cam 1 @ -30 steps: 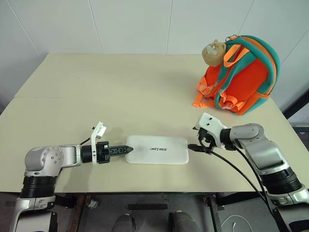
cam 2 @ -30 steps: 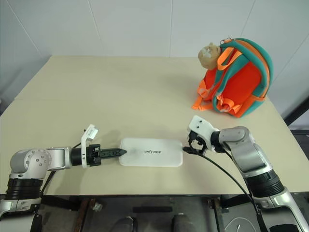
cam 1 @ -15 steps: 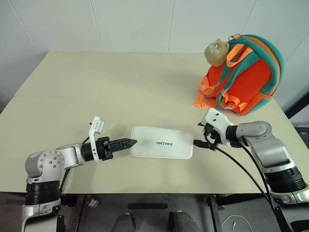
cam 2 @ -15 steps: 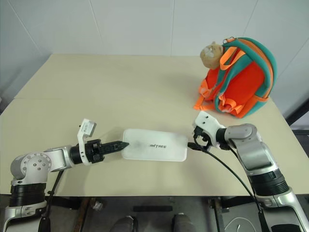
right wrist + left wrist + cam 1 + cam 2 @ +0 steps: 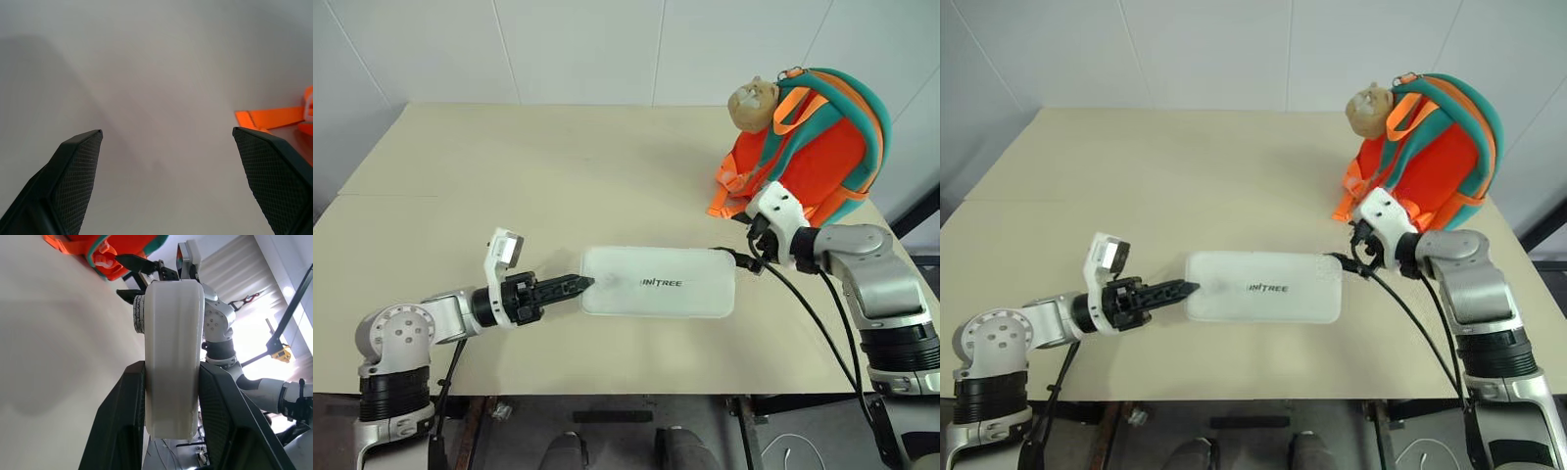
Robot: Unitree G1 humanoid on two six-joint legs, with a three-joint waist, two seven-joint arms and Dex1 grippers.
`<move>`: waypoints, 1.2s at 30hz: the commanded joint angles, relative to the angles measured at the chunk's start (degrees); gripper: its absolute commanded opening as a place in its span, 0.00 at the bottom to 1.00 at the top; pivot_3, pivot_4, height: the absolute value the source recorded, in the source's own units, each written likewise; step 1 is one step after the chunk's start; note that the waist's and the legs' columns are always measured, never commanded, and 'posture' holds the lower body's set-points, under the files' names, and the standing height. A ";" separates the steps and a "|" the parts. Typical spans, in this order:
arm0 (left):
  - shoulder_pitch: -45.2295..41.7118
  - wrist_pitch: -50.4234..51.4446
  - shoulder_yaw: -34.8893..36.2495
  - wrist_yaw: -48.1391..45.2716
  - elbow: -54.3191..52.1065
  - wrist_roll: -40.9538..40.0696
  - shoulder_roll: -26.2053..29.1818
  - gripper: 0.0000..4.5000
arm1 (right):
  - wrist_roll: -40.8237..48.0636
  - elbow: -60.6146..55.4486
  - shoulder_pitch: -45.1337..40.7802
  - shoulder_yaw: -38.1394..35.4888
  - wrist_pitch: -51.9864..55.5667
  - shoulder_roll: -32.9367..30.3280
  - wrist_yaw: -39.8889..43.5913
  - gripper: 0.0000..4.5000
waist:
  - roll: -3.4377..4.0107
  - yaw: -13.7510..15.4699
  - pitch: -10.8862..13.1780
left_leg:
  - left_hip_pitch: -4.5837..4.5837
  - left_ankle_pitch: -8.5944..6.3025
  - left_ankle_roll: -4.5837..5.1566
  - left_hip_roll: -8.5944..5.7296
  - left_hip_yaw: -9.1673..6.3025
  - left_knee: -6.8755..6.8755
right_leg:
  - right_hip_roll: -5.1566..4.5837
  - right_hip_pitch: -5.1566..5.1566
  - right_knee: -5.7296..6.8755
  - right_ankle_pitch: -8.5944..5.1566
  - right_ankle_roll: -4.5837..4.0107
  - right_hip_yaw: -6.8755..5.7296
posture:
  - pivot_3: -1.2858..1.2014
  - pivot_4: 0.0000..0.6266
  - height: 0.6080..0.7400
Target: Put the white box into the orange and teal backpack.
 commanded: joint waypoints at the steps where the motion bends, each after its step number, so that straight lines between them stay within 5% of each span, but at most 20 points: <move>1: 0.37 -1.02 2.44 1.15 -2.16 -3.25 0.24 0.27 | 1.12 -1.82 -0.16 -1.43 0.38 -1.21 -0.93 1.00 | 0.00 0.03 0.00 | 0.00 0.00 0.00 0.00 0.00 -0.02 | 0.00 -0.01 -0.01 0.00 0.00 0.00 | 0.52 0.24 1.00; 13: 1.78 -6.41 8.44 9.16 -2.44 -7.58 -2.16 0.27 | -0.51 2.20 -2.89 -1.56 -0.60 0.47 -8.53 1.00 | 0.00 -0.06 0.00 | 0.00 0.01 -0.01 0.00 0.05 -0.04 | -0.02 -0.02 -0.01 0.00 -0.01 0.01 | 0.52 0.24 1.00; 29: 4.20 -9.14 10.07 19.83 -2.54 -20.10 -2.95 0.27 | -1.36 22.86 -15.28 -11.48 -7.75 7.11 -33.38 1.00 | 0.00 0.00 0.00 | -0.01 0.06 -0.11 0.01 0.12 -0.08 | -0.03 -0.05 -0.05 0.00 -0.01 0.04 | 0.52 0.24 1.00; 36: 4.69 -9.92 8.93 21.06 -2.20 -22.63 -1.65 0.27 | 3.30 16.49 -11.36 -12.25 -5.94 6.75 -29.07 1.00 | 0.00 -0.03 0.00 | -0.01 0.07 -0.11 0.02 0.14 -0.11 | -0.02 -0.06 -0.04 -0.01 -0.01 0.04 | 0.52 0.24 1.00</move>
